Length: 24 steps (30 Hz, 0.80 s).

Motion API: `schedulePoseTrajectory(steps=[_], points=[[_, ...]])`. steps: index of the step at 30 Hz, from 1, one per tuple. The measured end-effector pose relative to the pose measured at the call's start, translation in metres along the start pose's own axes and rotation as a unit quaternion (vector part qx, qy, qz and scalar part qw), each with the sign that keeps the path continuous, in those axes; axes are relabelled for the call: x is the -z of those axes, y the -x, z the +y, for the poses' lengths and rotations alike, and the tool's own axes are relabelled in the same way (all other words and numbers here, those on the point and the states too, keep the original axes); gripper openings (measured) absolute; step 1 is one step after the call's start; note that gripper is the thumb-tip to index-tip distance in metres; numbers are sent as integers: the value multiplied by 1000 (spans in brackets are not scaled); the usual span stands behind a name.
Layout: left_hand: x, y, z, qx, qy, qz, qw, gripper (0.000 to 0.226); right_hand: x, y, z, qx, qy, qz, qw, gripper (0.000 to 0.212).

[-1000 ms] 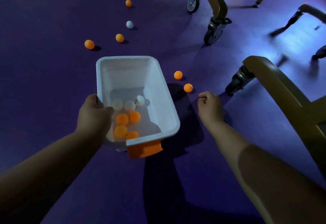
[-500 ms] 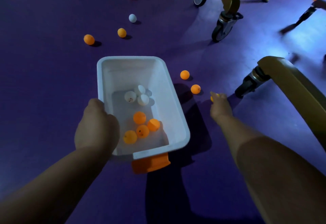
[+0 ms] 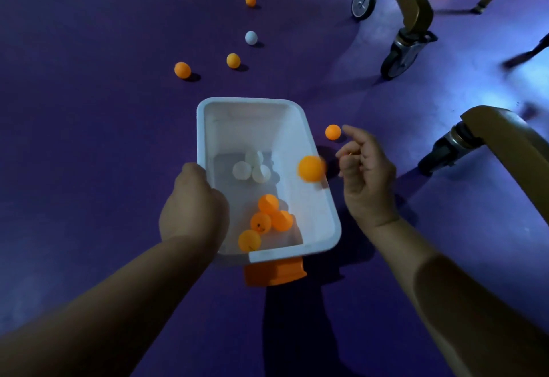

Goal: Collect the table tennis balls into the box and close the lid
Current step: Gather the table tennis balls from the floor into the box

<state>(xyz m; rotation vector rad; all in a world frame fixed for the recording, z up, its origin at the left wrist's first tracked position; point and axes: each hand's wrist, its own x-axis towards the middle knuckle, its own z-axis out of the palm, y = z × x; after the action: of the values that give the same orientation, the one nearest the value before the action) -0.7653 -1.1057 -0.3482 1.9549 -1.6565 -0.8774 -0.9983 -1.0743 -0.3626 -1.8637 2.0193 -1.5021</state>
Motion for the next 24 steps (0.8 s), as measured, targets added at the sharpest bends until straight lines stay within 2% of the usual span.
schedulePoseTrajectory(steps=[3,6,11,14,16,18,20,22,24], points=[[-1,-1,1,4,-5,2,1000,16,-2,-8,26,-104,28,41,993,47],[-2,-1,0,8,-10,6,1000,17,-3,-17,68,-188,149,42,970,32],[0,-2,-1,5,0,2,1000,9,-12,-29,106,-267,276,-91,919,30],[-1,-4,-3,4,10,2,1000,8,-23,-31,109,-276,289,-183,898,43],[-1,-4,-4,5,15,1,1000,7,-29,-31,110,-309,268,-218,886,48],[-2,-5,-5,6,22,-1,1000,7,-34,-31,111,-357,232,-202,882,45],[-2,-5,-5,9,29,-1,1000,7,-35,-30,108,-367,231,-176,884,40],[-1,-5,-5,12,33,-2,999,8,-34,-28,102,-327,268,-160,892,41],[-1,-4,-5,12,37,-2,999,8,-30,-26,88,-278,242,-86,925,37]])
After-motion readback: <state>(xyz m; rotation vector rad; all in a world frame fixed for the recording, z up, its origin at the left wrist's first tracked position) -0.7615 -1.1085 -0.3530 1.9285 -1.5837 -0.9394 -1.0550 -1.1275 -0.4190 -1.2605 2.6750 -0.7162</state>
